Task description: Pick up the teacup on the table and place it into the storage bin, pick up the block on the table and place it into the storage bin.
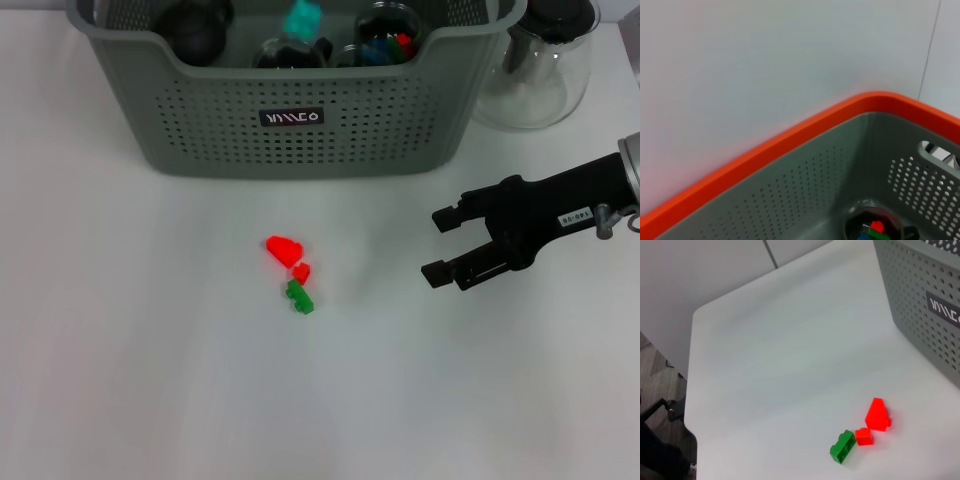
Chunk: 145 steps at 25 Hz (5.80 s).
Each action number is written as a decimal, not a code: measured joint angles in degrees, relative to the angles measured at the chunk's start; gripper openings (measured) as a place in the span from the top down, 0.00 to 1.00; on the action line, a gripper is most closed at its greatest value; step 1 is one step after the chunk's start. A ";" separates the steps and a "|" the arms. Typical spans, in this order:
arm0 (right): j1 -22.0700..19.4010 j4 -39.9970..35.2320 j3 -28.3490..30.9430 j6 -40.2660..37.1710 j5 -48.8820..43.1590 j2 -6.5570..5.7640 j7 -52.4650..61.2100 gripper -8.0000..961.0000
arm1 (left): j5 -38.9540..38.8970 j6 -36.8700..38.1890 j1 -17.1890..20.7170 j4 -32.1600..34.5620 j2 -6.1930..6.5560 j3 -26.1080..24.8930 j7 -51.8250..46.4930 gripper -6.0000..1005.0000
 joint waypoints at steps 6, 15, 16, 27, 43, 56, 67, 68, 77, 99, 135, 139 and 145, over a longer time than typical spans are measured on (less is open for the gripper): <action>0.12 0.00 0.00 0.26 0.01 -0.10 0.00 0.02 | -1.93 1.50 1.06 4.95 0.05 -0.61 0.10 0.32; -0.06 -0.09 0.00 0.89 0.17 -0.16 0.01 0.01 | -30.05 18.75 16.18 32.62 -0.94 -0.27 12.87 0.19; -0.11 -0.09 0.01 0.98 0.19 -0.17 0.01 0.01 | -31.60 21.31 17.46 34.07 -1.25 0.01 14.21 0.19; -0.61 0.12 0.44 1.69 0.06 0.22 0.00 0.01 | -24.26 33.62 20.69 22.43 -2.74 10.92 16.94 0.20; -0.84 0.44 0.42 1.82 -0.03 -0.13 0.75 0.01 | -6.23 17.55 16.54 4.48 -2.99 33.25 -2.12 0.21; -1.38 0.39 0.44 2.13 -0.02 -0.14 0.28 0.02 | -3.02 12.53 14.50 0.12 -3.14 40.21 -8.41 0.20; -1.55 0.53 0.44 2.61 -0.02 -0.19 0.26 0.02 | -2.96 10.84 13.57 -2.09 -3.16 42.23 -10.35 0.21; -1.55 0.53 0.44 2.67 -0.02 -0.19 0.26 0.02 | -2.96 10.58 13.47 -2.38 -3.16 42.40 -10.47 0.21; -1.55 0.38 0.43 2.90 -0.02 -0.19 0.30 0.01 | -2.97 9.76 13.04 -3.03 -3.16 43.02 -11.04 0.21; -1.41 0.00 0.41 2.97 -0.02 -0.27 1.06 0.02 | -2.98 25.17 22.60 30.76 -3.15 27.53 -6.99 0.59; -1.68 -0.78 0.48 1.69 -0.03 -7.18 5.45 0.01 | -11.84 -2.56 2.66 0.86 1.14 -3.71 1.48 0.26; -1.75 -0.79 0.41 1.63 -0.02 -7.33 5.45 0.01 | -18.90 2.80 8.09 11.88 0.78 -4.15 2.54 0.16; -2.27 -0.74 0.52 0.92 -0.02 -7.49 5.62 0.02 | -38.03 17.18 14.13 21.61 1.24 -8.11 10.84 0.13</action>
